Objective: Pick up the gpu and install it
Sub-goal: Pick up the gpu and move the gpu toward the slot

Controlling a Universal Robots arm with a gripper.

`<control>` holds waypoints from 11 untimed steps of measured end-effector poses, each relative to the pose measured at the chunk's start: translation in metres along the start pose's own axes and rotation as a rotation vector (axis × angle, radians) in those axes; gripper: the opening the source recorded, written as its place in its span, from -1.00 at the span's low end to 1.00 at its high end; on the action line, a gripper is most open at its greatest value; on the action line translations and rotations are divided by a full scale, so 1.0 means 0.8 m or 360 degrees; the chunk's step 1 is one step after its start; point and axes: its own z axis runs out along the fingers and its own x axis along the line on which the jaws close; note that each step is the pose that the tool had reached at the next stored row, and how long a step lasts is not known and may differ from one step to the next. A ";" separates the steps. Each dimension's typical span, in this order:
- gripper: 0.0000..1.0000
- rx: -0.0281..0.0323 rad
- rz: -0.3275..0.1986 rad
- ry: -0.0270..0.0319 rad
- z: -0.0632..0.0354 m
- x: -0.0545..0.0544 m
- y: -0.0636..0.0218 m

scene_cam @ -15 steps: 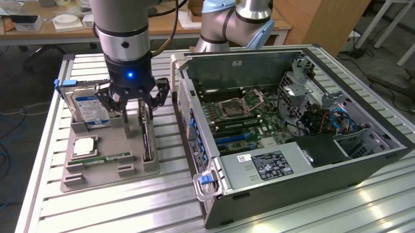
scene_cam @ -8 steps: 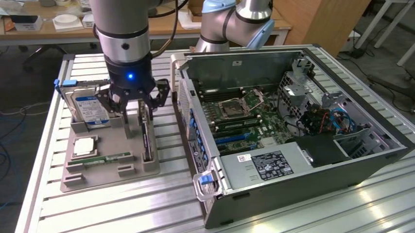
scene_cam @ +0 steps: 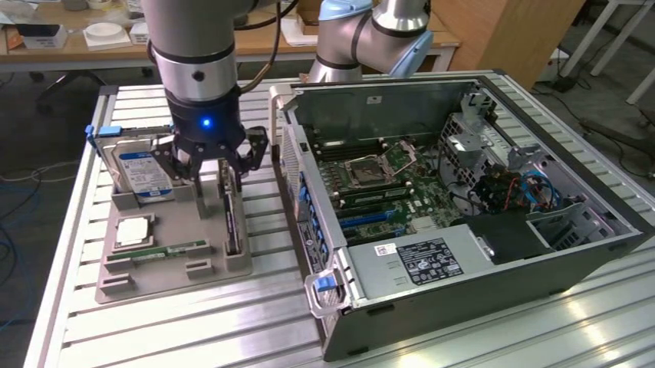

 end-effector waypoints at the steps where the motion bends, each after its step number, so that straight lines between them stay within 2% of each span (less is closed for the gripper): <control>1: 0.18 -0.00001 0.0000 -0.00001 0.000 0.000 0.000; 11: 0.18 -0.00002 0.0000 -0.00003 0.004 0.000 -0.002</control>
